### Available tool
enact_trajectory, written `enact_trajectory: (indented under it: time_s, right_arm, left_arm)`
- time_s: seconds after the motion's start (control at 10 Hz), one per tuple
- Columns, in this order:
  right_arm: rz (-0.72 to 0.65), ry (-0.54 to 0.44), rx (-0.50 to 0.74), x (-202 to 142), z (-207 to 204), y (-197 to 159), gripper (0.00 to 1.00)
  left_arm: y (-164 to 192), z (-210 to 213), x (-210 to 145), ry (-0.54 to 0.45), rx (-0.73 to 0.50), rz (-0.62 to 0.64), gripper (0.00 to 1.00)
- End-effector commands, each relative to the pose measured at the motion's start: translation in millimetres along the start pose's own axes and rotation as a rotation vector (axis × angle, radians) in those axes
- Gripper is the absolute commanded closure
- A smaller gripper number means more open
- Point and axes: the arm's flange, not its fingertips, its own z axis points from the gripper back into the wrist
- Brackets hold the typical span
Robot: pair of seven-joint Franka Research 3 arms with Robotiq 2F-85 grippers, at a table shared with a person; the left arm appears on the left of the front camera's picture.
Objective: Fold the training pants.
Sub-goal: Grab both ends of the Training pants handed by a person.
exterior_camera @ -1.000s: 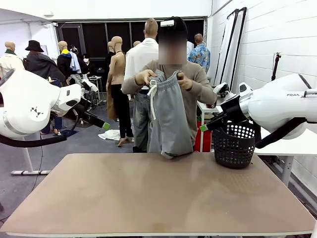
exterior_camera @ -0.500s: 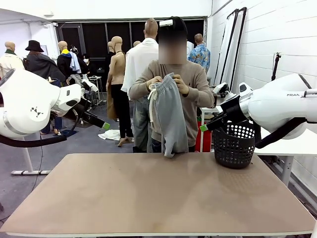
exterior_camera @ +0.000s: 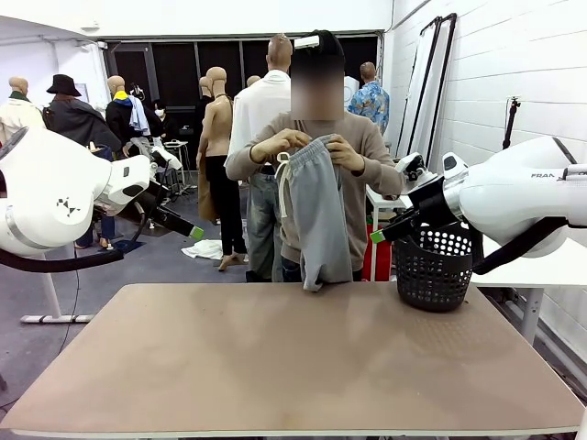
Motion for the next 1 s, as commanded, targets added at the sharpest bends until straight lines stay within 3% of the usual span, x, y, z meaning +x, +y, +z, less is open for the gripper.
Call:
enact_trajectory:
  time_s: [0.0,0.9]
  right_arm:
    - [0.000,0.002,-0.001,-0.1,0.0,-0.1,0.00]
    - [0.000,0.002,-0.001,-0.1,0.0,-0.1,0.00]
  left_arm:
    - [1.3,0.6,-1.1,0.001,-0.004,-0.010,0.00]
    - [1.3,0.6,-1.1,0.001,-0.004,-0.010,0.00]
